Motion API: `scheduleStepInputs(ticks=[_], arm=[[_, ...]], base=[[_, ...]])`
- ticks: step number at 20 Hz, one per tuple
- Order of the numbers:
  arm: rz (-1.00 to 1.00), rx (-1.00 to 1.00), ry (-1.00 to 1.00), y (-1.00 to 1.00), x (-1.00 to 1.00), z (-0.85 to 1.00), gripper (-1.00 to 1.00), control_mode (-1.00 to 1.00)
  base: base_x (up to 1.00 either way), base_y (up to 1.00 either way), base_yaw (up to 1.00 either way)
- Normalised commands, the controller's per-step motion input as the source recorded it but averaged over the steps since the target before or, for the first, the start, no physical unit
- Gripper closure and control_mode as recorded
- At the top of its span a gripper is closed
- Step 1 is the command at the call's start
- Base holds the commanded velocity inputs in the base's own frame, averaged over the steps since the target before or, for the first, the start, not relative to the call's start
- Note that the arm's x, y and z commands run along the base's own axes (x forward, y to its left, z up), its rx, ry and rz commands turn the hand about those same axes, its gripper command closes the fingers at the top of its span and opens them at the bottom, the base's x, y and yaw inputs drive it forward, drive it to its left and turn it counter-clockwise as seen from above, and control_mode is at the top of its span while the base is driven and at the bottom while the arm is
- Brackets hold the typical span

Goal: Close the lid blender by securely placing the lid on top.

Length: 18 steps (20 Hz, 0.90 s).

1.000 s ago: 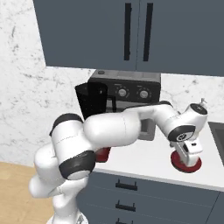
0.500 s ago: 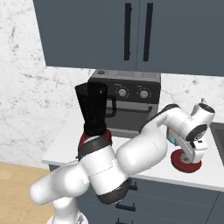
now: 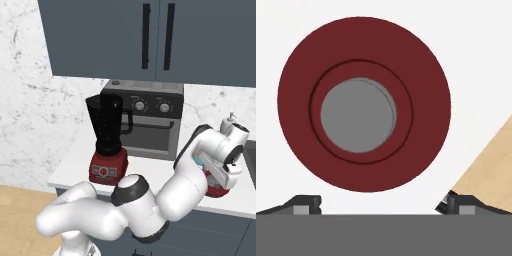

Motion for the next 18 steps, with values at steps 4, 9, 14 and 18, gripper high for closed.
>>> scheduleStepInputs(ticks=[4,9,14,18], arm=[[0.03,0.00,0.01,-0.03,0.14,-0.05,-1.00,-1.00],[0.05,0.00,0.01,-0.01,0.20,-0.03,-1.00,-1.00],[0.04,0.00,0.01,-0.01,0.22,-0.14,-1.00,-1.00],[0.03,0.00,0.01,-0.08,0.16,-0.17,-1.00,-1.00]], base=[[0.00,0.00,0.00],[0.00,0.00,0.00],[0.00,0.00,0.00],[0.00,0.00,0.00]])
